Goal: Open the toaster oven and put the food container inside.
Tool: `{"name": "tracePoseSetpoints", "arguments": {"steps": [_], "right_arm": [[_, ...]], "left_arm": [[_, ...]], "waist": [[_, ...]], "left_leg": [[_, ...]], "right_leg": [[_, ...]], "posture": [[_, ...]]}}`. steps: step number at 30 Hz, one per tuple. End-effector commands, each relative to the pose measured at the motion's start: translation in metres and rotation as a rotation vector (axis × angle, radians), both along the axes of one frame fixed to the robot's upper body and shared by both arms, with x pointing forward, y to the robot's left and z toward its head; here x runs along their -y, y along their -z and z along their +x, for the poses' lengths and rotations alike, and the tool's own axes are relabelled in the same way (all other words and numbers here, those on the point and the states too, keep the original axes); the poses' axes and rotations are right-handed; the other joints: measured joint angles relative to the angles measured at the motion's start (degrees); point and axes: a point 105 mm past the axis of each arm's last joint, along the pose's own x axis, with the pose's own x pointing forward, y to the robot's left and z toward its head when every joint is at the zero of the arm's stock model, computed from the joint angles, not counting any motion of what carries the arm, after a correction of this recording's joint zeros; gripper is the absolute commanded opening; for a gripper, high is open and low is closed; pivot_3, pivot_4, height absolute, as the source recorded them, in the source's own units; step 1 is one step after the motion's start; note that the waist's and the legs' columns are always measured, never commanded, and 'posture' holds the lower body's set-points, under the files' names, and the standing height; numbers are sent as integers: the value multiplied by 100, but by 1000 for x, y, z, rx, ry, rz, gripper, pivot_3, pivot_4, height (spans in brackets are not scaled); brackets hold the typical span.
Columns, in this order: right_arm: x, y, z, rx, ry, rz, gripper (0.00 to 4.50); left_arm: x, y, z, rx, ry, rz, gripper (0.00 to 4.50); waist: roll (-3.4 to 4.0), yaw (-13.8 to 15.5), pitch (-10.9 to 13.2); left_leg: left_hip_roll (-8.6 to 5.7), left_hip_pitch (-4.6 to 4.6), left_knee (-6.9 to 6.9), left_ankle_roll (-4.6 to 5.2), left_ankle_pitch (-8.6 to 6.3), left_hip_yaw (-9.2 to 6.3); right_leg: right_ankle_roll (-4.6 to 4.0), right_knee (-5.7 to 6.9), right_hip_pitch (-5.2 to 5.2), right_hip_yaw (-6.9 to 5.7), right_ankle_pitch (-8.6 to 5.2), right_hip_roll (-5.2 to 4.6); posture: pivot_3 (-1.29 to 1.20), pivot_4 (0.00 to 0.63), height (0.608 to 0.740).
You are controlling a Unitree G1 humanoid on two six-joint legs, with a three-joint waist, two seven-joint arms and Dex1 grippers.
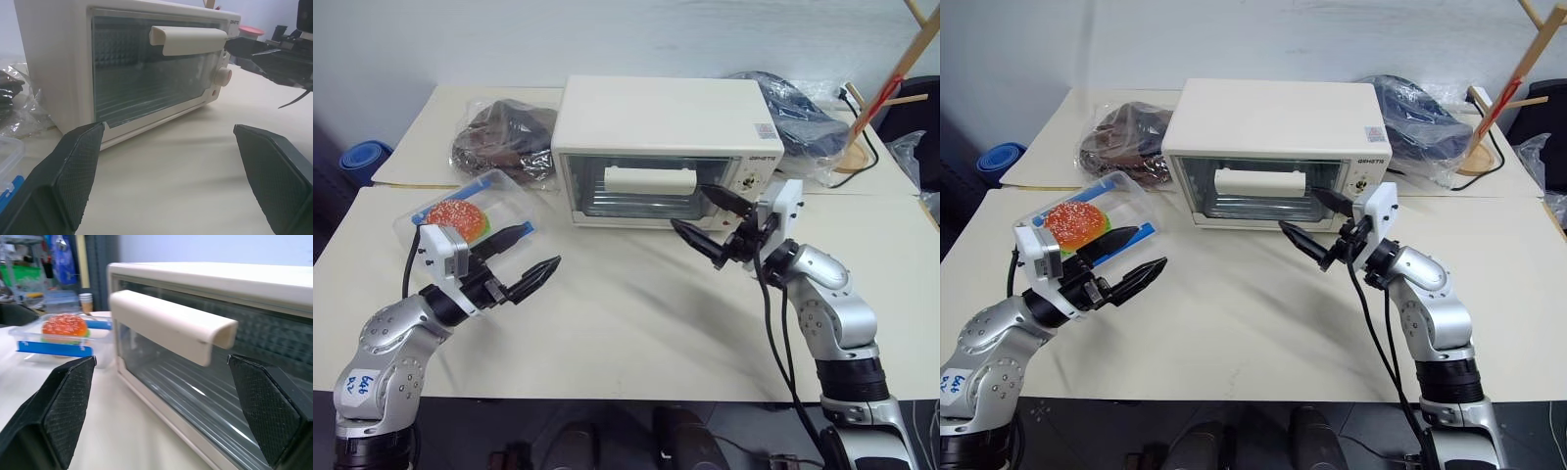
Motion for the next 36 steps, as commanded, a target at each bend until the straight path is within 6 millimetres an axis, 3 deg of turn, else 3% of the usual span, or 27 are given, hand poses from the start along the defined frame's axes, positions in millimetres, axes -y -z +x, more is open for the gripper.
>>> {"name": "tracePoseSetpoints", "arguments": {"steps": [1,5,8,13,18,21,25,32,36], "right_arm": [[-18,-9,-27,69,-138,-65,4479],[-13,7,-38,71,-161,-152,4479],[-9,18,-42,75,-163,-201,4500],[-4,29,-44,83,-157,-252,4500],[-3,32,-41,91,-129,-251,4500],[-3,33,-43,93,-121,-253,4500],[7,37,-47,89,-85,-253,4500],[63,66,-70,50,67,-287,4500],[90,65,-82,52,131,-259,4500]], "left_arm": [[-1,-11,-5,38,18,-2,4500],[-3,-20,-4,37,57,10,4500],[-5,-31,0,42,86,13,3898],[-6,-54,23,83,74,-14,2447],[14,-53,60,114,91,16,895],[33,-41,67,102,168,73,23],[45,-20,65,62,245,165,23],[53,15,56,11,257,282,23],[54,36,58,-38,175,299,23]], "waist": [[0,-2,0],[0,1,1],[-1,1,1],[-3,10,2],[-3,20,2],[-3,0,2],[-3,14,2],[-3,113,2],[-4,140,3]], "left_leg": [[0,-1,0,0,0,0],[2,-6,-1,-1,-1,-2],[1,-5,1,0,0,1],[0,-3,1,-3,1,-3],[-5,-3,5,-16,9,0],[-5,-14,7,-32,17,-1],[0,-38,8,-37,20,-4],[-3,-47,12,-31,18,-1],[-3,-25,15,-12,10,9]], "right_leg": [[0,0,-2,0,0,0],[0,-4,-4,-1,0,1],[0,-2,-4,0,0,1],[0,1,-3,-5,0,5],[1,1,-1,-9,0,5],[2,0,-5,-13,1,5],[4,9,-22,-15,2,10],[7,2,-23,-12,4,7],[7,-4,-11,0,4,7]], "posture": [[0,150,740],[0,150,740],[0,150,740],[0,150,740],[0,150,740],[0,150,740],[0,150,740],[0,150,740],[0,150,740]]}}
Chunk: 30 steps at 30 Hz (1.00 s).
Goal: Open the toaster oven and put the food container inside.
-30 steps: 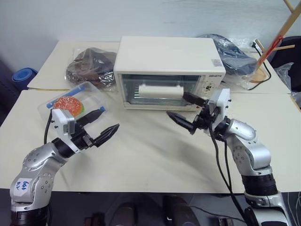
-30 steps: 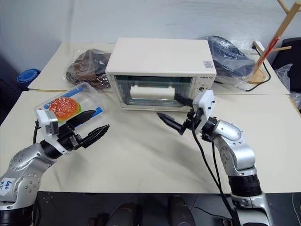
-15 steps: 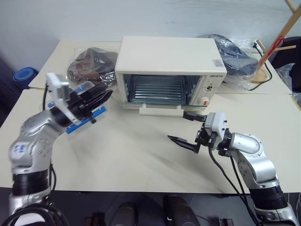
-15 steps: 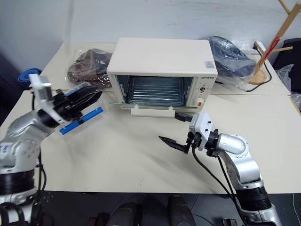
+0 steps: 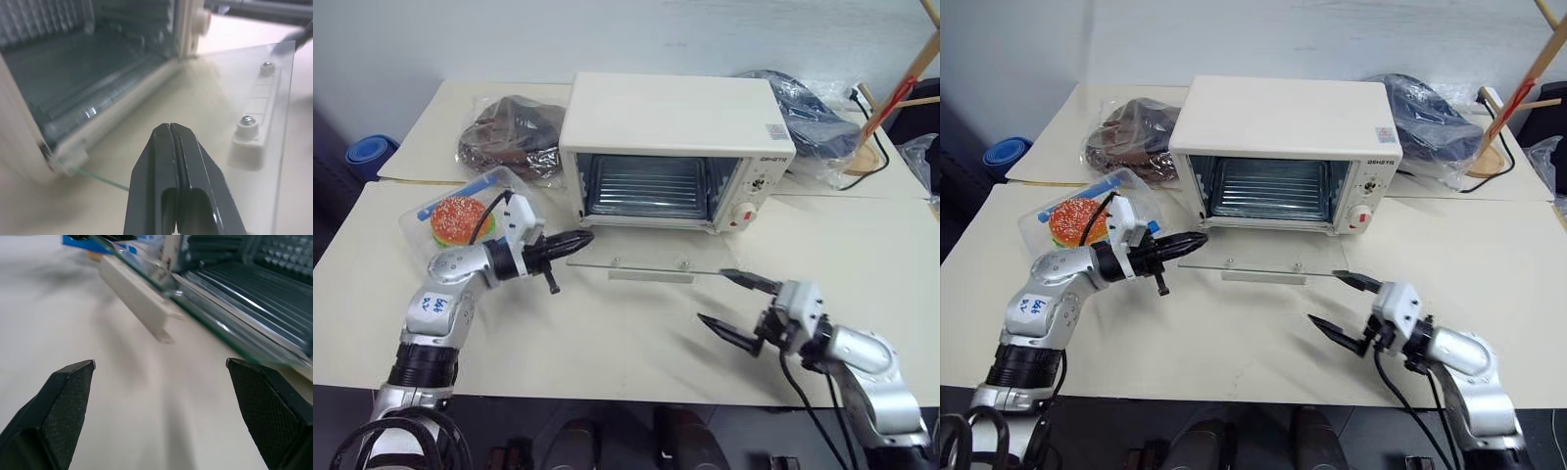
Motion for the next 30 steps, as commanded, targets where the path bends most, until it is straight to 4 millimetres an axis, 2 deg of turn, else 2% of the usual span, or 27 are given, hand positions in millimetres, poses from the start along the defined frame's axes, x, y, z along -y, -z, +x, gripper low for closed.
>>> {"name": "tracePoseSetpoints", "arguments": {"steps": [1,4,7,9,11,15,17,19,21,23,25,27,30], "right_arm": [[17,-25,-7,119,19,37,4500],[22,-41,-1,155,38,89,4500],[18,-49,7,155,13,115,4500],[9,-53,9,120,-58,167,4500],[-2,-60,11,113,-139,190,4500],[-19,-71,16,204,-208,173,4500],[-30,-76,17,217,-240,211,4500],[-37,-78,17,218,-267,228,4500],[-46,-77,17,210,-302,233,4500],[-53,-76,17,212,-336,232,4500],[-57,-78,16,222,-350,232,4500],[-59,-80,15,248,-361,225,4500],[-62,-83,14,261,-379,222,4500]], "left_arm": [[4,9,0,8,-57,37,23],[3,19,1,-14,-137,38,23],[5,24,-4,-14,-166,28,23],[2,22,-10,-7,-201,-15,23],[-9,10,-26,21,-233,-111,398],[-62,-13,-66,76,-411,-239,1465],[-111,-23,-93,95,-594,-265,2086],[-139,-31,-114,104,-702,-278,2677],[-169,-30,-139,84,-816,-277,3300],[-204,-20,-167,27,-969,-276,3850],[-220,-15,-180,0,-1046,-282,4431],[-229,-13,-186,-5,-1101,-275,4472],[-229,-17,-178,4,-1097,-269,4472]], "waist": [[-5,-4,3],[-5,-10,3],[-3,-13,3],[-3,-4,2],[-2,-19,2],[-6,-88,4],[-6,-107,4],[-4,-129,6],[-4,-124,6],[-5,-116,7],[-5,-109,7],[-5,-69,7],[-7,-13,5]], "left_leg": [[1,11,0,15,-8,-1],[3,39,-3,14,-7,-2],[4,56,-10,14,-7,5],[4,56,-11,12,-7,4],[7,54,-13,10,-8,4],[15,38,-13,8,-10,8],[16,38,-14,9,-11,3],[18,39,-15,9,-11,-1],[16,44,-15,12,-13,-1],[13,47,-15,16,-15,-2],[13,47,-15,20,-18,-2],[12,47,-16,22,-19,-6],[12,48,-16,21,-19,-7]], "right_leg": [[1,5,7,2,0,1],[-2,13,26,4,2,4],[-2,15,35,15,2,5],[-2,14,34,15,2,4],[-3,9,32,16,2,4],[-4,3,17,19,1,4],[-7,4,17,17,0,3],[-12,3,20,12,-3,2],[-14,2,27,12,-4,-1],[-16,-4,34,9,-6,-7],[-19,-7,35,9,-7,-8],[-23,-9,35,4,-9,-10],[-24,-8,37,3,-10,-11]], "posture": [[0,150,740],[0,150,740],[0,150,740],[0,150,740],[0,150,740],[0,150,740],[0,150,740],[0,150,740],[0,150,740],[0,150,740],[0,150,740],[0,150,740],[0,150,740]]}}
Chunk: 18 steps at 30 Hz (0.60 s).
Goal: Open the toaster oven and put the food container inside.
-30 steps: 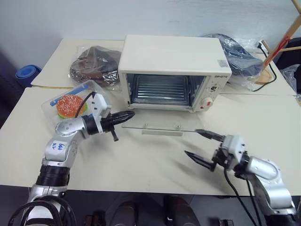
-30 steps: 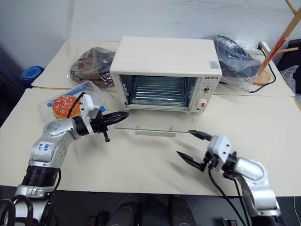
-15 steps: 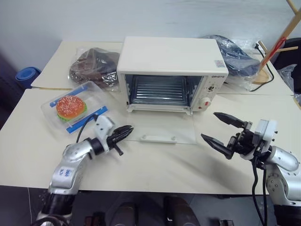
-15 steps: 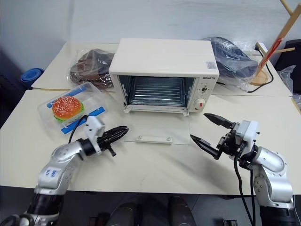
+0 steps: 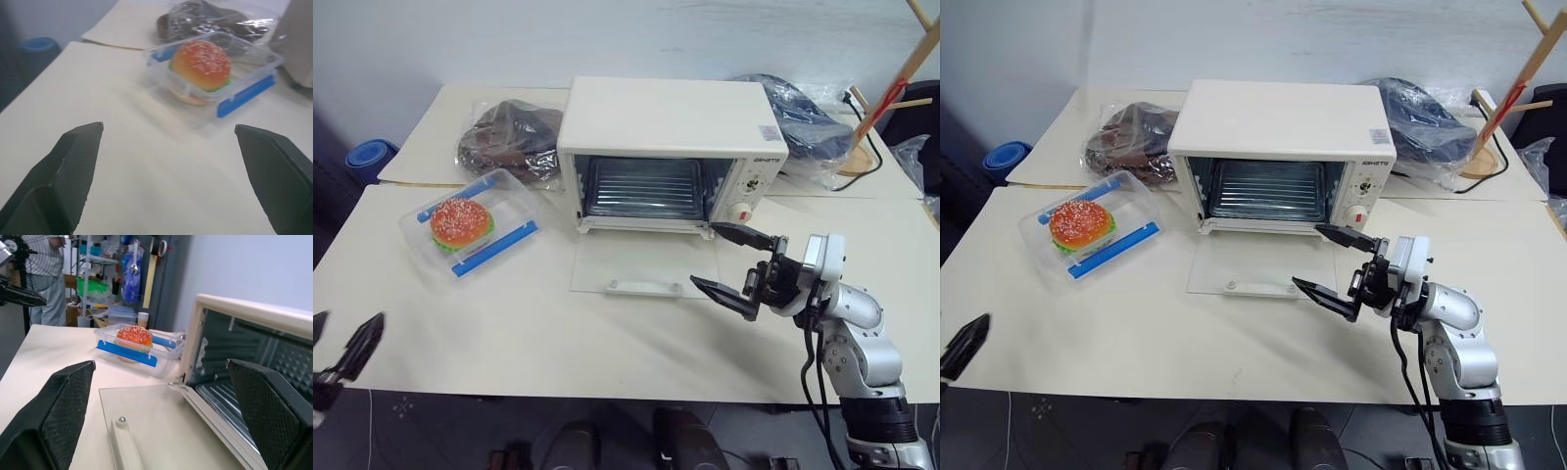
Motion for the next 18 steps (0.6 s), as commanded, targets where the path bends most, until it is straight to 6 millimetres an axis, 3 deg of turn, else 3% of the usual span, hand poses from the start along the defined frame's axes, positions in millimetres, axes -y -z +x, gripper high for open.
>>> {"name": "tracePoseSetpoints", "arguments": {"steps": [1,6,10,16,18], "right_arm": [[-4,-13,-5,69,-25,11,4500],[-10,-15,-7,82,-31,14,4500],[-11,-10,-8,78,-25,2,4500],[-3,1,-12,75,7,2,4500],[0,4,-13,74,17,7,4500]], "left_arm": [[-2,-18,11,39,-1,35,4472],[-1,-37,61,6,58,11,4472],[-13,-20,100,-258,68,-107,4472],[-17,-9,123,-430,56,-132,4472],[-9,-6,129,-442,98,-168,4071]], "waist": [[-1,28,0],[-2,51,-1],[1,-20,-1],[-2,-148,-1],[-2,-147,-1]], "left_leg": [[0,0,0,-1,-1,0],[1,-1,0,-9,2,-13],[0,0,-14,-12,4,-9],[-1,-3,-69,-26,12,1],[1,-4,-74,-54,28,5]], "right_leg": [[0,0,0,0,0,0],[-6,8,-1,-16,0,-1],[-8,12,-10,-14,1,1],[-7,11,-33,-13,1,6],[-7,10,-37,-18,1,7]], "posture": [[0,150,740],[0,150,740],[0,150,740],[0,150,740],[0,150,740]]}}
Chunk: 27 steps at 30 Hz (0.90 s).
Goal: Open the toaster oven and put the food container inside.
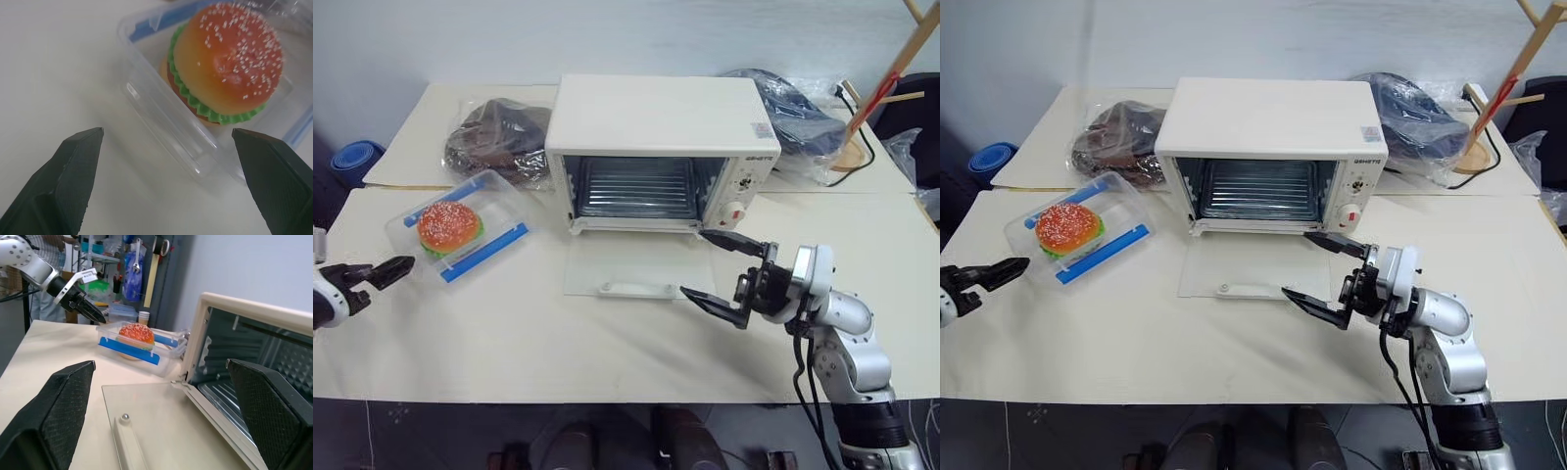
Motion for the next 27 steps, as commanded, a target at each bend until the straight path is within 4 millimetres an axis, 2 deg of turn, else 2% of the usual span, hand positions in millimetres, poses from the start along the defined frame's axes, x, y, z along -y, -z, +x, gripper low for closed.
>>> {"name": "tracePoseSetpoints", "arguments": {"steps": [1,4,8,12,13,17,19,23,25,27], "right_arm": [[4,-3,-5,49,11,15,4500],[6,2,-5,47,16,17,4500],[9,8,-4,51,29,21,4500],[10,14,-2,53,31,17,4500],[11,14,-2,54,32,16,4500],[12,16,0,54,42,11,4500],[14,19,1,43,47,-3,4500],[26,24,4,19,96,-29,4500],[37,28,4,3,132,-47,4500],[45,32,3,-11,159,-63,4500]], "left_arm": [[5,2,4,-39,28,-24,3853],[6,7,7,-81,35,-29,2950],[-10,12,9,-102,-23,-2,1721],[-15,8,11,-90,-34,-3,550],[-16,4,11,-83,-30,5,383],[-15,-17,9,-54,6,57,273],[-4,-36,4,-46,80,114,273],[33,-56,-5,-56,222,146,273],[50,-54,-11,-136,253,196,273],[77,-54,-15,-164,346,205,273]], "waist": [[0,12,0],[0,29,0],[0,12,0],[0,30,0],[0,33,0],[-1,-4,0],[-4,7,2],[-7,56,3],[-6,74,3],[-6,92,4]], "left_leg": [[1,0,-2,-4,2,1],[1,-1,1,-4,2,1],[-1,16,2,11,-5,6],[1,23,1,4,3,-1],[1,24,2,3,4,-5],[2,23,-2,1,5,-5],[3,18,-4,0,5,-6],[2,4,2,1,3,-8],[-5,2,2,5,2,-11],[-6,1,1,5,2,-14]], "right_leg": [[0,-2,-1,-4,0,0],[0,-1,1,-7,0,-3],[-1,-3,4,-1,0,-4],[-9,14,4,-6,-2,-3],[-10,15,7,-10,-3,-4],[-13,17,3,-8,-2,-4],[-14,14,-1,-11,-2,-3],[-14,5,2,-14,-2,-10],[-14,1,5,-19,-2,-22],[-13,1,7,-22,-2,-23]], "posture": [[0,150,740],[0,150,740],[0,150,740],[0,150,740],[0,150,740],[0,150,740],[0,150,740],[0,150,740],[0,150,740],[0,150,740]]}}
